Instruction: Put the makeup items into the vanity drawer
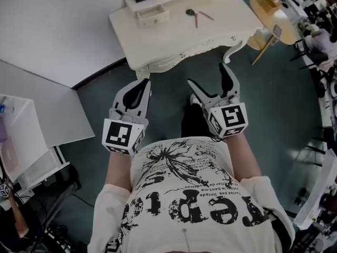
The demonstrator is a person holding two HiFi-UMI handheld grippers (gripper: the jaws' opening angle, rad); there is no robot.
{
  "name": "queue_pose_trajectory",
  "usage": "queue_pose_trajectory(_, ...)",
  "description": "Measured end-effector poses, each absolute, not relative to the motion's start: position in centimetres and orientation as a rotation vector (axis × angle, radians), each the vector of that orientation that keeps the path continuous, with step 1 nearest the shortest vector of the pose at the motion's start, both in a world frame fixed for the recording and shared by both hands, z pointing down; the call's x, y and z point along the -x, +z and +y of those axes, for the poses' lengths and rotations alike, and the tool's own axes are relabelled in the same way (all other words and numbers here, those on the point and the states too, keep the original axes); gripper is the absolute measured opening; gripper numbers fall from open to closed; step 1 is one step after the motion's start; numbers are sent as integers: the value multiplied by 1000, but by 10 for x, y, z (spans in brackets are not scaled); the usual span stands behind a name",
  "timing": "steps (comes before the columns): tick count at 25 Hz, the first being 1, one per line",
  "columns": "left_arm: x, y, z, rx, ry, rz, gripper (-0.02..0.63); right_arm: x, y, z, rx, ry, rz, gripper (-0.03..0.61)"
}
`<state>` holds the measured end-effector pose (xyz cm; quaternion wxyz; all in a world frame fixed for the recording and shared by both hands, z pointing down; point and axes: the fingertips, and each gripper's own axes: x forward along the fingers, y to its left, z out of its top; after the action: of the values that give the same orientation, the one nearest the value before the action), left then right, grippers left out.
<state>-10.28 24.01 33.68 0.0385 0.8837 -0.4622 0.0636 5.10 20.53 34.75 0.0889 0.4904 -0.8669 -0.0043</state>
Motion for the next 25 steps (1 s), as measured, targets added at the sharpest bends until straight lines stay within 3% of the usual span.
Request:
queue_pose_trajectory(15, -20, 353, -33, -2457, 245, -1735, 12, -162, 393, -115, -1073, 156, -2607, 460)
queue_pose_trajectory(25, -38, 383, -145, -2368, 288, -1788, 12, -157, 466, -232, -855, 333, -2483, 450)
